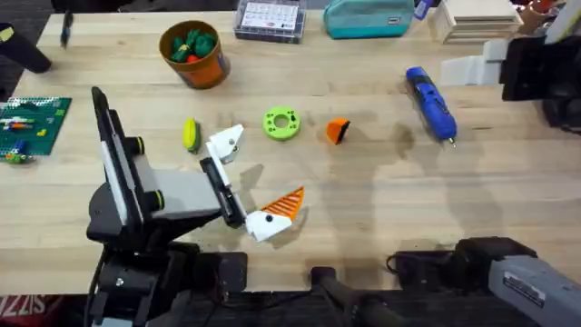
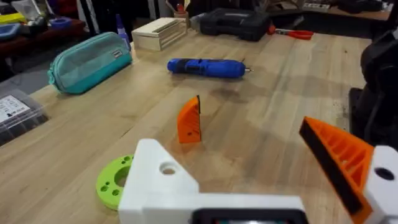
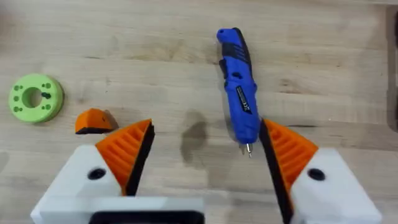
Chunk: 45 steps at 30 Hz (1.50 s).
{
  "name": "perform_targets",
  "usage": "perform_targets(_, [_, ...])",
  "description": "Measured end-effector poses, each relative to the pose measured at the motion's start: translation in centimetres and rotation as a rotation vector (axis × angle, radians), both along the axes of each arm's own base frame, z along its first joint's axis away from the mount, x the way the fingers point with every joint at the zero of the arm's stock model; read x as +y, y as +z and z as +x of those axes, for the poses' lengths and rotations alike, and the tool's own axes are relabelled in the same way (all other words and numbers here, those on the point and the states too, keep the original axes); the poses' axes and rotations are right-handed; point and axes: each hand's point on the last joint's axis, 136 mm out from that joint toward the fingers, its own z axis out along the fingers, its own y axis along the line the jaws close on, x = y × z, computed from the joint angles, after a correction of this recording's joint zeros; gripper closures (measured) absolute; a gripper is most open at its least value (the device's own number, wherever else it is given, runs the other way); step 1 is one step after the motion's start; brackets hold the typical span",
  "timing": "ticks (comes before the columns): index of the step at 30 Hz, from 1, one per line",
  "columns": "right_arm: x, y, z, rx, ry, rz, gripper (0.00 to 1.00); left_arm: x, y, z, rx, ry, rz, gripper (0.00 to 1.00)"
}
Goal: Pick up the gripper from the table and insert it into the empty holder that is missing its gripper. Then pick up a screw, insert it into the mounting hole, and use the screwdriver to tighten it. Finally, clean up the table by picking up the vegetable and placing it into the bucket.
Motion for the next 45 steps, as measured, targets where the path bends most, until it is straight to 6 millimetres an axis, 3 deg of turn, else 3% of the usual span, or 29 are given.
perform_targets(8, [1.9,0.0,-0.1,0.008,0.064,0.088,0.008,0.0,0.0,0.0,0.0,0.0,0.0,0.006])
perform_targets(20, [9.7,-3.8,-1.3,0.206,0.314,0.15,0.008,0.0,0.0,0.0,0.0,0.0,0.0,0.006])
perform_targets(33, [16.0,-4.9,-4.2,0.241,0.527,0.051,0.008,0.0,0.0,0.0,0.0,0.0,0.0,0.006])
perform_targets(39, [17.1,-7.4,-3.8,0.283,0.643,-0.064,0.008,0.0,0.0,0.0,0.0,0.0,0.0,0.006])
perform_targets(45, [18.3,-10.4,-1.5,0.305,0.708,-0.133,0.008,0.0,0.0,0.0,0.0,0.0,0.0,0.006])
